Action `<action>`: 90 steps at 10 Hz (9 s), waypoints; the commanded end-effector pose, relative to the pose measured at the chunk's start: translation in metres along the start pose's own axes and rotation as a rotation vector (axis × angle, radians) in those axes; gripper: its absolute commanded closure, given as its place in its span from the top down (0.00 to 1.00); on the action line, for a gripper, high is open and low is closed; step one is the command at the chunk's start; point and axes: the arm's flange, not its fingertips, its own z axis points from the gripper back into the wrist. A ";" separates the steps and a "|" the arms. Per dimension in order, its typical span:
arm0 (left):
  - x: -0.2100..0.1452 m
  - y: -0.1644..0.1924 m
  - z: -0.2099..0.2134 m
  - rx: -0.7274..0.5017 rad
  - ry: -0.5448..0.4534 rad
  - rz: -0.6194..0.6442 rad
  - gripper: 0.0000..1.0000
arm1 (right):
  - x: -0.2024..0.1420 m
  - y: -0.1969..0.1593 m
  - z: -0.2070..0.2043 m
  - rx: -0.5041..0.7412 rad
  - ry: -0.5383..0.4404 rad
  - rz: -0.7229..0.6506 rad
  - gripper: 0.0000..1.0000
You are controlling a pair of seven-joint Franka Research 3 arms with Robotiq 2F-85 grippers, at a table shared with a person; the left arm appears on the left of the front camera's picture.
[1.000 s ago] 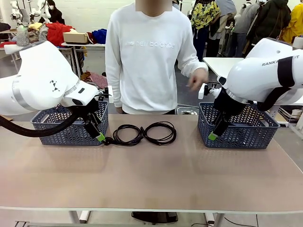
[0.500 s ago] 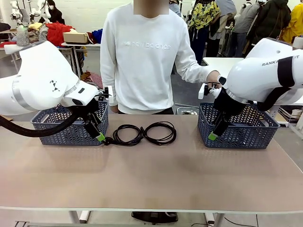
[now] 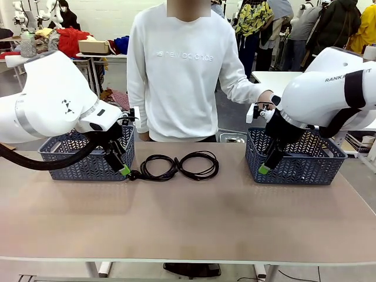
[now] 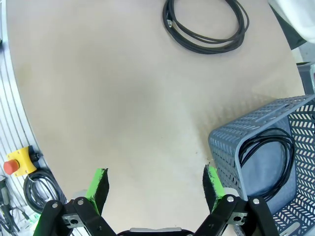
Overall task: Organize the cables according to human instructions.
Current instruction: Pick up a bundle of cables and place it in the basket indicated by the human.
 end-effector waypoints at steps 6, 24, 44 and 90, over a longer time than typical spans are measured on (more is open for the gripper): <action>0.000 -0.001 0.001 0.006 0.003 0.007 1.00 | 0.075 -0.016 -0.010 0.065 0.035 -0.050 1.00; 0.000 -0.001 0.001 0.006 0.003 0.007 1.00 | 0.190 -0.024 -0.095 0.066 0.121 -0.054 1.00; 0.000 -0.001 0.001 0.006 0.003 0.007 1.00 | 0.257 -0.038 -0.223 -0.051 0.268 -0.231 1.00; 0.000 -0.001 0.001 0.006 0.003 0.007 1.00 | 0.007 -0.129 0.019 0.050 0.287 0.090 0.00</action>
